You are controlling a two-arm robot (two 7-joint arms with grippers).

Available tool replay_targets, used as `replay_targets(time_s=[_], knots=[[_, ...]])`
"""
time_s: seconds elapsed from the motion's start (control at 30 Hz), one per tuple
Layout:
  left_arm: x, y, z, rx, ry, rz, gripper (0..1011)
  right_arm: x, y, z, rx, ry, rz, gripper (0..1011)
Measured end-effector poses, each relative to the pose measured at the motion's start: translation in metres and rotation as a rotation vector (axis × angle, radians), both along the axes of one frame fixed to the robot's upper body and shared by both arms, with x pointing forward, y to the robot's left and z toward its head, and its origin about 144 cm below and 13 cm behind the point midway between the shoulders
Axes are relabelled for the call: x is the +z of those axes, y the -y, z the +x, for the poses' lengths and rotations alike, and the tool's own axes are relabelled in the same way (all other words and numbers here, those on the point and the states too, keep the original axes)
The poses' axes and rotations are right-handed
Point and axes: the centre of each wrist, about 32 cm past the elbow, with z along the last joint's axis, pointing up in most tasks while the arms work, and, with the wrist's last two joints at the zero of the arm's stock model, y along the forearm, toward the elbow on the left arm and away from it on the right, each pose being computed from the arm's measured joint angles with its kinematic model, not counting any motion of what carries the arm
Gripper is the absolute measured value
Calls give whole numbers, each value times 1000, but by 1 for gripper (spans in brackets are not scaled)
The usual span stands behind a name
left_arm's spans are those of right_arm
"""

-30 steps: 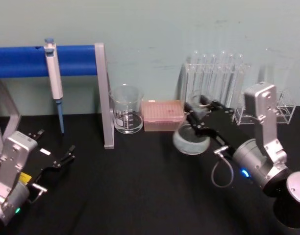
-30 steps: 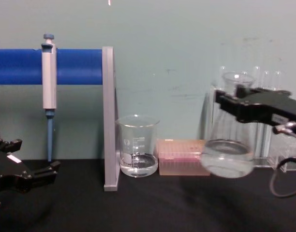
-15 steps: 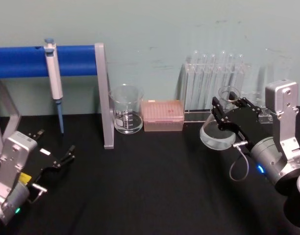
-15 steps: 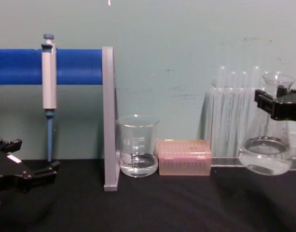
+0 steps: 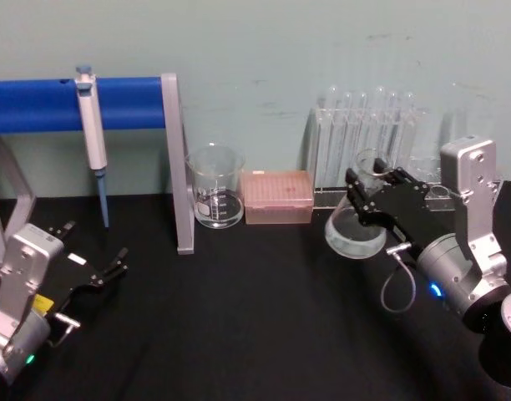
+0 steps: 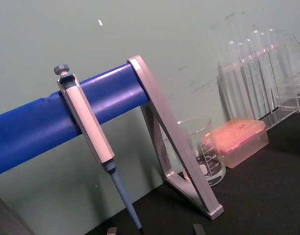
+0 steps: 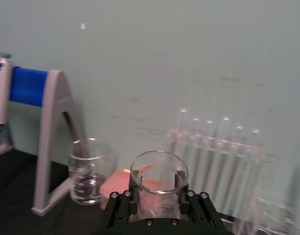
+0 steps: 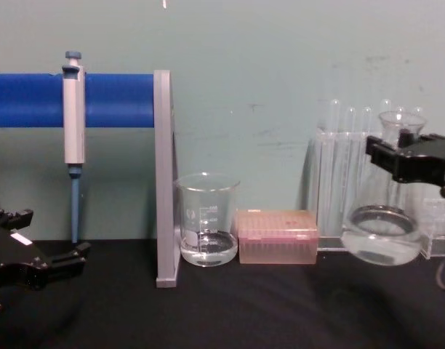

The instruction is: Grasp the erlenmeyer flask with one hand, shake it three times, then place it back.

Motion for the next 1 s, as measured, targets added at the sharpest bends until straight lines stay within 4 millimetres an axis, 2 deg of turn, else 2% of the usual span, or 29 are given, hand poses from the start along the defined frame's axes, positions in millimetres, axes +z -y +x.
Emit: replay_targets(time_s=[0.6,1.0], knots=[[0,0,0,0,0,0,1001,2,-20,0,260,-16,-3,451],[0,0,0,0,0,0,1001,4,-26,1,345,-26,-16,451]])
